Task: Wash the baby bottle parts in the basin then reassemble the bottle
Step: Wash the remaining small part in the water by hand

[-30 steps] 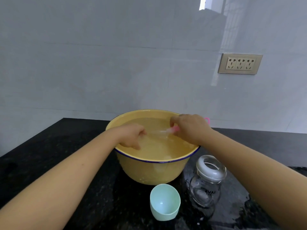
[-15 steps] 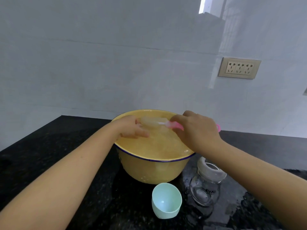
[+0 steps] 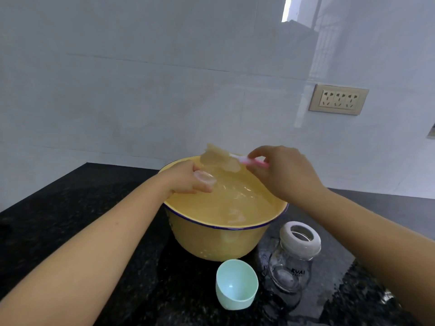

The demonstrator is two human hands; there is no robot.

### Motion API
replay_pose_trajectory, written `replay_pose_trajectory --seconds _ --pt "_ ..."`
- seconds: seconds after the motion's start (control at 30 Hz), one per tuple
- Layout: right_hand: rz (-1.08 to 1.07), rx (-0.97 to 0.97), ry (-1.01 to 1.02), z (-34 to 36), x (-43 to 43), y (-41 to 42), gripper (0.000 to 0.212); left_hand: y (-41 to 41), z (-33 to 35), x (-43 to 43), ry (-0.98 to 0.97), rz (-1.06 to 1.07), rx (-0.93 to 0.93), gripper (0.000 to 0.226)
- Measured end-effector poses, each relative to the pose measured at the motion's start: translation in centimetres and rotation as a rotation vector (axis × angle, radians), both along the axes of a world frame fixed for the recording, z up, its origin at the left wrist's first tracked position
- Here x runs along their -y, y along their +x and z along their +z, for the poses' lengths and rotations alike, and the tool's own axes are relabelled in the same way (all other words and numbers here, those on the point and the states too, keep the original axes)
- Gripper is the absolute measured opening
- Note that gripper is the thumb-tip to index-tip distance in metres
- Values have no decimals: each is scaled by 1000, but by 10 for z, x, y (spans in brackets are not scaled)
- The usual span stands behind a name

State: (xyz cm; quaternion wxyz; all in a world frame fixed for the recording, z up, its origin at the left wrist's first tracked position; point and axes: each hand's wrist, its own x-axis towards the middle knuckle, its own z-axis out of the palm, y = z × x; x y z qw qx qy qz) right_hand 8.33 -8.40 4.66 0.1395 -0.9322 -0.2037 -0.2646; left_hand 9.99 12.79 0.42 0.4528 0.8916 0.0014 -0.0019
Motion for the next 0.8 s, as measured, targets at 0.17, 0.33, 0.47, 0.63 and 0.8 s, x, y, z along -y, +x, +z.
replay_pose_trajectory --seconds 0.17,0.33,0.47,0.63,0.8 --pt "56 -119 14 -20 -2 -4 35 -1 1 -1 -90 -8 -6 23" --pt "73 -100 -150 -20 1 -15 29 -2 3 -1 -24 31 14 31" --pt "80 -168 -321 -15 -2 -20 30 -6 3 3 313 26 152 46" --pt "54 -279 -482 3 -11 -15 42 -6 -1 8 473 -52 291 26" --pt "60 -636 -352 33 -15 -15 35 -8 -3 9 482 -171 302 23"
